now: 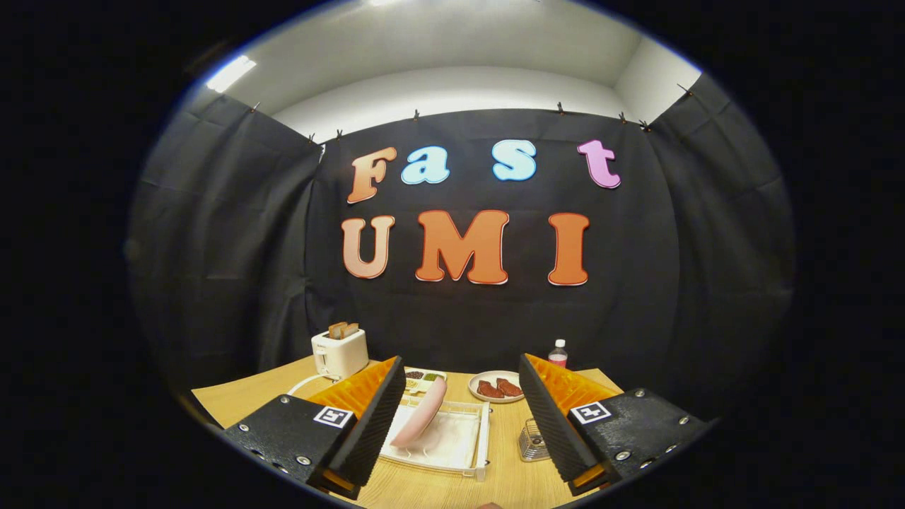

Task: Take the plate from the dish rack, then take the spoon from the basket and place it into the plate.

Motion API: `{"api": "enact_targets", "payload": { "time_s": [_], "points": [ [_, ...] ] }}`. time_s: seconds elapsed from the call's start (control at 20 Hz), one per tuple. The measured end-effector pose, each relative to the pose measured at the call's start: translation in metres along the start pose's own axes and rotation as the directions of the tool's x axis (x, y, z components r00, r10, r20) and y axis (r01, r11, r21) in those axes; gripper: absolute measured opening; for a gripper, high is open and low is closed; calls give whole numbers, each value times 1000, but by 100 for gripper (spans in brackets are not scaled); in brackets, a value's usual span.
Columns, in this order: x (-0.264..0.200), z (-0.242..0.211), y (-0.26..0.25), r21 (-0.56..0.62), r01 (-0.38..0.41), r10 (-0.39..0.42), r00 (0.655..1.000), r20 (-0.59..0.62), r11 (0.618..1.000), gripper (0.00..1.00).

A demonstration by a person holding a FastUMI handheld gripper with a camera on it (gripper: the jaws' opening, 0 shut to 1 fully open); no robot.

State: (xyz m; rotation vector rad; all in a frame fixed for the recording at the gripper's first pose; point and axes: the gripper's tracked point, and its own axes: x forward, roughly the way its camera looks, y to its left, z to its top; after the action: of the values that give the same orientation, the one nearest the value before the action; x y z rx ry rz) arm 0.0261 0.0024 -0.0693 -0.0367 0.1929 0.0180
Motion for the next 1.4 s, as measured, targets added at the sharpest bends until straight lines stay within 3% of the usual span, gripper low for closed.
{"api": "enact_targets", "payload": {
  "time_s": [0.4,0.65,0.9,1.15,1.4],
  "points": [
    [46,-39,18,0,-4,4,991,-131,1000,95],
    [75,-80,33,21,-28,33,957,-289,999,95],
    [112,-115,49,65,-35,62,883,-465,997,94],
    [134,-151,57,107,-11,75,776,-626,994,91],
    [158,-168,49,81,40,28,717,-697,996,90]
  ]
}}
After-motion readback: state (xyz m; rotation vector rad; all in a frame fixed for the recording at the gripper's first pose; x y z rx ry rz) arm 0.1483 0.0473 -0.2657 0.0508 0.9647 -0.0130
